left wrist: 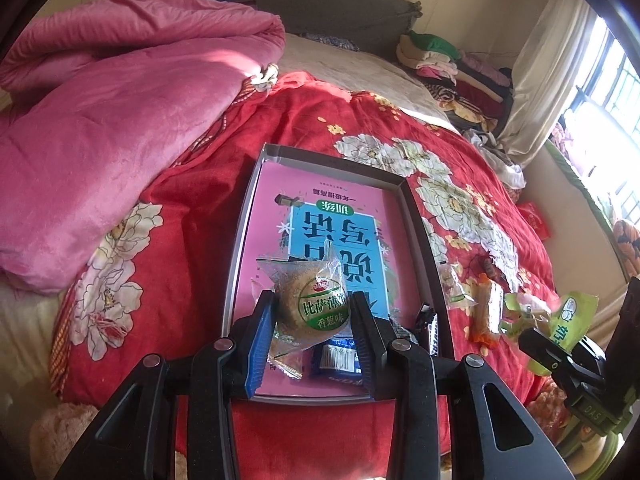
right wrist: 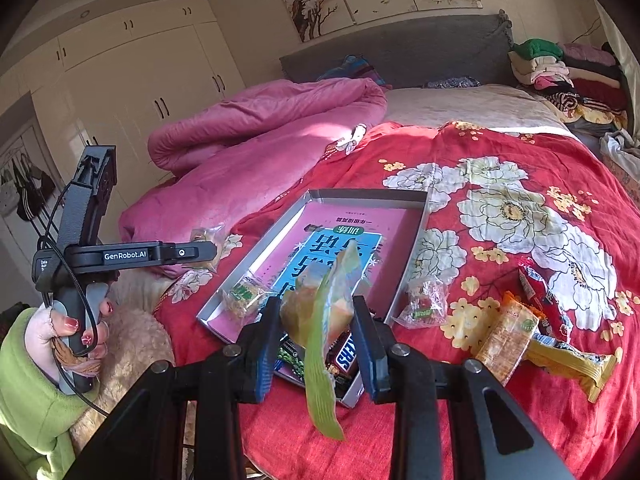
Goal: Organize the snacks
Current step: 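Carry the biscuit pack and clear bag over the grey tray with both grippers, then lower the biscuit pack into the tray and open the left gripper while the right gripper holds the clear bag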
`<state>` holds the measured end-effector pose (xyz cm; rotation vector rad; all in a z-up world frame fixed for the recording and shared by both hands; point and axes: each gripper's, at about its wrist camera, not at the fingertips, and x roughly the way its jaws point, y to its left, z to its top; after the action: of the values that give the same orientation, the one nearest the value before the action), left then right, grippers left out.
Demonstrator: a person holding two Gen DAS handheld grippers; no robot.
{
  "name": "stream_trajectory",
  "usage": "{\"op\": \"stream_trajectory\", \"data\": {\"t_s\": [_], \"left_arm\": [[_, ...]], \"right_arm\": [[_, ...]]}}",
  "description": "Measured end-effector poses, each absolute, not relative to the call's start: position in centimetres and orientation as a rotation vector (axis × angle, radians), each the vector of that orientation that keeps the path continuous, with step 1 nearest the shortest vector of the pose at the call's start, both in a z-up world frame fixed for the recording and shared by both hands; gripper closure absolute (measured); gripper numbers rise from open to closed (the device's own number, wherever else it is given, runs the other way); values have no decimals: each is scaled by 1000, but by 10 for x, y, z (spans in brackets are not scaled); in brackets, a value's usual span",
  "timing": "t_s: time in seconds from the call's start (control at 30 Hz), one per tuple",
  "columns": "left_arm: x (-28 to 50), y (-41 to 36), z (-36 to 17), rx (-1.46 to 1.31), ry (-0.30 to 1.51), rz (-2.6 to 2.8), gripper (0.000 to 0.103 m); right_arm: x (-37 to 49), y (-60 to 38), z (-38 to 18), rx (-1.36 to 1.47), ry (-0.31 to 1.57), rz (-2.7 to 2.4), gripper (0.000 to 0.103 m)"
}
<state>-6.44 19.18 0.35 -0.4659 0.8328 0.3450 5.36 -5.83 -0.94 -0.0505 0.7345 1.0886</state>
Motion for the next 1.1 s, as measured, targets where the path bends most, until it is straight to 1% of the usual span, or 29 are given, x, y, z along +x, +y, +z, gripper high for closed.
{"op": "stream_trajectory", "data": {"t_s": [0.23,0.57,0.9,1.1], "left_arm": [[-69,193,-3,-457,849,344,64],[-63,191,-28,-471,907,321,64],[-52,189,-51,-463,968,312,64],[-46,186,-60,-443,992,314,64]], "right_arm": [[53,-44,-11,-66,746,1100,68],[54,-15,-19,-78,783,1130,68],[52,13,-43,-111,860,1196,68],[59,9,-59,-108,881,1146,68]]}}
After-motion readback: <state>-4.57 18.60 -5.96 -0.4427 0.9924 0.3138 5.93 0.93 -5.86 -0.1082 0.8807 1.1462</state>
